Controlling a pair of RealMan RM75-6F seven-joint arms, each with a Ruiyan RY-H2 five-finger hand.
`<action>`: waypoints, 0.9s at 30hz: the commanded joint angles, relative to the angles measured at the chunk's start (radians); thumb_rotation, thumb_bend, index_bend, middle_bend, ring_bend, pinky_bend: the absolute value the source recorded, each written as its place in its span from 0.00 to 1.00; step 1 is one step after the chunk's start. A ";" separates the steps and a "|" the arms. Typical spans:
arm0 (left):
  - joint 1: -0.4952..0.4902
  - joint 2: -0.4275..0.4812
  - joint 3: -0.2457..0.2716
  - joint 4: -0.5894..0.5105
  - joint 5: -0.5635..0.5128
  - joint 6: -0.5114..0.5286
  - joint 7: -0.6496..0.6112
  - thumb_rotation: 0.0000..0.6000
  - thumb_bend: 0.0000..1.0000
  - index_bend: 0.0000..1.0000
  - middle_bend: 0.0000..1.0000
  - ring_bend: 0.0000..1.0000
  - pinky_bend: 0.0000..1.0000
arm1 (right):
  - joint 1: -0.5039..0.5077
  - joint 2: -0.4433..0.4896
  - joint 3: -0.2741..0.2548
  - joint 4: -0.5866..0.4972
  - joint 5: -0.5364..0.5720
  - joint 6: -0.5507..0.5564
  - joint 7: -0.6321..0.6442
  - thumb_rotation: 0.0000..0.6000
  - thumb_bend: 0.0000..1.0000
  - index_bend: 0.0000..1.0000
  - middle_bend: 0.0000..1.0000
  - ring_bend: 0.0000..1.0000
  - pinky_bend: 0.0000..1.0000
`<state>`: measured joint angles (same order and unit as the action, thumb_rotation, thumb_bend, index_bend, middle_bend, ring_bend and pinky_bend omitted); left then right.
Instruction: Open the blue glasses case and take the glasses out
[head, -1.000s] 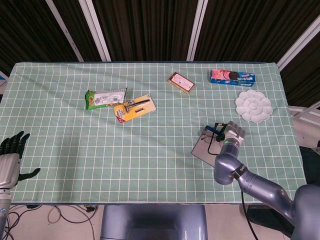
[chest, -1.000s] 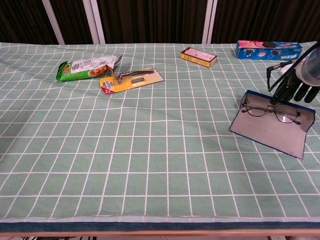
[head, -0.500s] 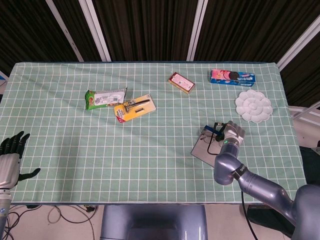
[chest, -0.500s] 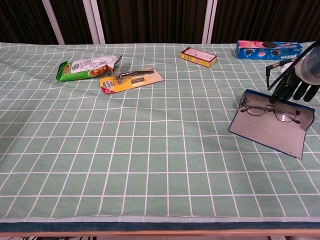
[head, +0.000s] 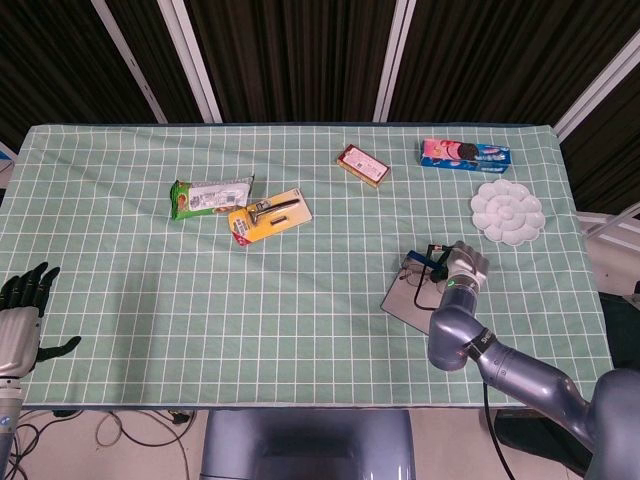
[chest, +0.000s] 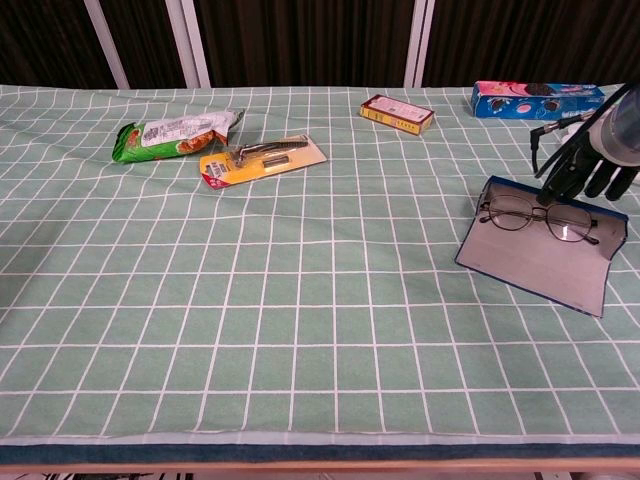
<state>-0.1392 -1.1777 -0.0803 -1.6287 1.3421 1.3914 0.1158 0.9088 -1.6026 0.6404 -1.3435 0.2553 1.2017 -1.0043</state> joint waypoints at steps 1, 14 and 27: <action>0.000 0.000 0.000 0.000 0.001 0.000 -0.001 1.00 0.01 0.00 0.00 0.00 0.00 | 0.000 0.004 0.002 -0.011 -0.001 -0.001 0.002 1.00 0.50 0.50 0.91 0.97 1.00; 0.001 -0.001 0.001 0.001 0.007 0.005 -0.004 1.00 0.01 0.00 0.00 0.00 0.00 | -0.041 0.045 0.011 -0.143 -0.181 -0.103 0.172 1.00 0.50 0.50 0.91 0.97 1.00; 0.001 -0.001 0.001 0.003 0.010 0.007 -0.010 1.00 0.01 0.00 0.00 0.00 0.00 | -0.066 0.045 -0.069 -0.152 -0.371 -0.177 0.344 1.00 0.50 0.50 0.91 0.96 1.00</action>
<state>-0.1381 -1.1791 -0.0796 -1.6257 1.3526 1.3981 0.1056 0.8466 -1.5576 0.5848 -1.5001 -0.0978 1.0409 -0.6729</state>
